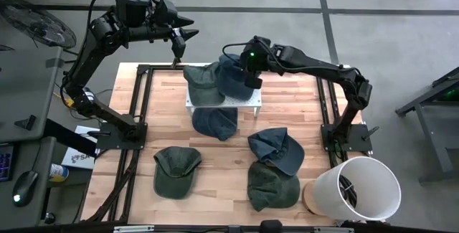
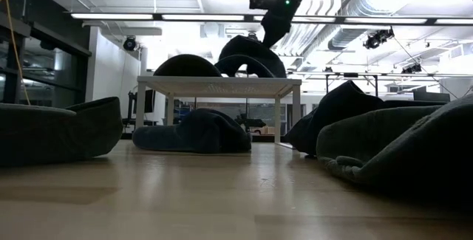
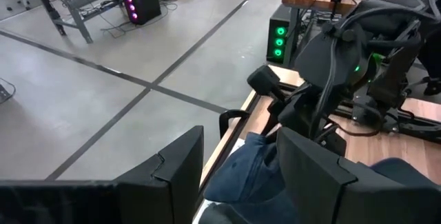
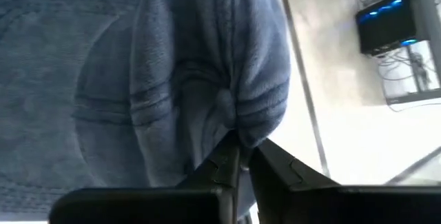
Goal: Pick & Place hat
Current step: Put the left blue cap on the shelf
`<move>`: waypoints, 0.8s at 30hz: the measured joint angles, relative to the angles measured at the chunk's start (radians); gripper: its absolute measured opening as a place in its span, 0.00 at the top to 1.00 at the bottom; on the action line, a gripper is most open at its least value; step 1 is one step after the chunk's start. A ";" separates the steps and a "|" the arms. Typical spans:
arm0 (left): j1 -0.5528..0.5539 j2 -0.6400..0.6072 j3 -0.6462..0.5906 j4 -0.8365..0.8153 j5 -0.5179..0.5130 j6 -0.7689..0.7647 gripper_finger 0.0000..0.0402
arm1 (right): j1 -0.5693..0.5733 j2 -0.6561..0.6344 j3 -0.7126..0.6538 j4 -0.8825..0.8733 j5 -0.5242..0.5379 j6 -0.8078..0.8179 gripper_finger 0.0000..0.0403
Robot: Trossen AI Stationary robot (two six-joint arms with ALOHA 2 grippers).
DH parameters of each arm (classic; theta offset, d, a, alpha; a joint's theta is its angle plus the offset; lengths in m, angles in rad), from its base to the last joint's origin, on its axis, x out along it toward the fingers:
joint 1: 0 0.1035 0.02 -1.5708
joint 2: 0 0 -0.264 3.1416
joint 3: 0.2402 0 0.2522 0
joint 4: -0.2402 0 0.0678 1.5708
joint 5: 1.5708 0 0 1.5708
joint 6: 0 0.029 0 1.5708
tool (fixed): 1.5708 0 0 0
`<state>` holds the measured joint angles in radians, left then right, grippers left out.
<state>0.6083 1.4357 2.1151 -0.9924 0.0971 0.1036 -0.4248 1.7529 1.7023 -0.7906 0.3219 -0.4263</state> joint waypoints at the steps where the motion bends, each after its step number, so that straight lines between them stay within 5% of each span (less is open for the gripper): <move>1: 0.000 0.000 0.000 0.000 0.000 0.000 0.55 | 0.000 -0.006 0.000 0.000 0.006 0.000 0.91; 14: 0.000 0.000 0.000 -0.001 0.006 -0.002 0.55 | 0.044 -0.081 0.001 0.003 -0.004 0.043 0.63; 24: 0.000 0.000 0.000 -0.001 0.009 -0.003 0.55 | 0.233 -0.086 0.002 -0.005 0.035 0.091 0.55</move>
<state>0.6083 1.4357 2.1151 -0.9932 0.1062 0.1005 -0.1913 1.6670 1.7042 -0.7956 0.3574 -0.3353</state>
